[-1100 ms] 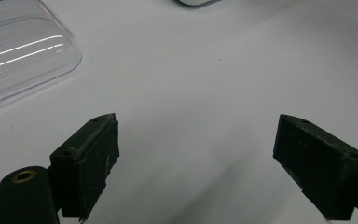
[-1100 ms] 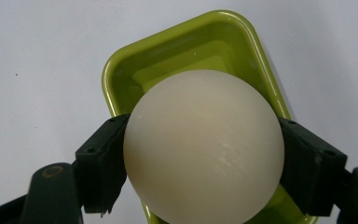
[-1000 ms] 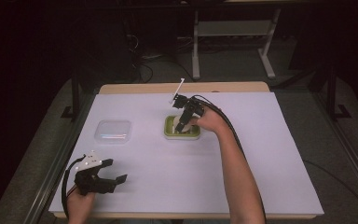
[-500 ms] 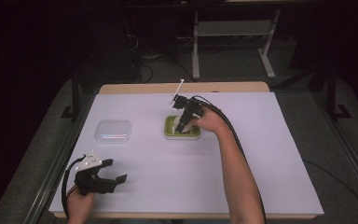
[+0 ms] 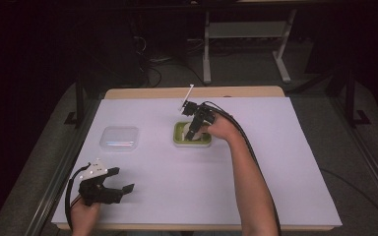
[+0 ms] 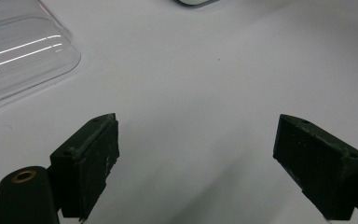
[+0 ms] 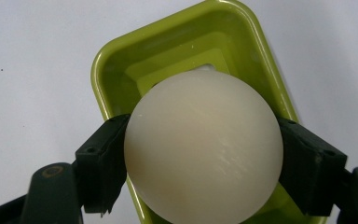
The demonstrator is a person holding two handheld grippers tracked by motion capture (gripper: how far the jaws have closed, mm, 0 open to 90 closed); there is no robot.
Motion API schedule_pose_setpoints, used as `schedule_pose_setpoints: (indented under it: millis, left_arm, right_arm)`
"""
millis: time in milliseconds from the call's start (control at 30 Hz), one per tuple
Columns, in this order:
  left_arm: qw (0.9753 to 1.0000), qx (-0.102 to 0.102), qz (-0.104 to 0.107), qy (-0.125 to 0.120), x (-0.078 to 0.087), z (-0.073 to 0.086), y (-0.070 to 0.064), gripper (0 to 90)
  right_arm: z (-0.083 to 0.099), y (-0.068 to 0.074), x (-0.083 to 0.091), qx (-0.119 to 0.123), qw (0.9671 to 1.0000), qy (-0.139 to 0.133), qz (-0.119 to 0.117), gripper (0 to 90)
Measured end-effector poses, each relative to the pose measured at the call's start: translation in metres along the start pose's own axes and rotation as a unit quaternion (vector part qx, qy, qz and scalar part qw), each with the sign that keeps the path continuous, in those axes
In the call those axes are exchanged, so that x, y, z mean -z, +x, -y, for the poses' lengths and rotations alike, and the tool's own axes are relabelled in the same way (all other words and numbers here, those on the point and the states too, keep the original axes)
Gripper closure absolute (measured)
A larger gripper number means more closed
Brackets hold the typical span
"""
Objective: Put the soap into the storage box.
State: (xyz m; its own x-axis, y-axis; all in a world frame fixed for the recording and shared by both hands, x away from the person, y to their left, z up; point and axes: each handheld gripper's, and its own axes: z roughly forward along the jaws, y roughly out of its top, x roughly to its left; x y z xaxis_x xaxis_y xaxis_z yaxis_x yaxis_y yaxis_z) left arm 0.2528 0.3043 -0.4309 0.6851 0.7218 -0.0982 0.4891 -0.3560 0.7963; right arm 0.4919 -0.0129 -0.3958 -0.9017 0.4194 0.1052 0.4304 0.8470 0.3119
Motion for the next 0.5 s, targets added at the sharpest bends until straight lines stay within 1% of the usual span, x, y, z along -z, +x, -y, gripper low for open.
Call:
schedule_pose_setpoints:
  millis: [500]
  left_arm:
    - [1.0, 0.0, 0.0, -0.002, 0.0, 0.0, 0.0, 13.5]
  right_arm:
    - [-0.0002, 0.0001, -0.0003, -0.002, 1.0, 0.0, -0.001, 23.3]
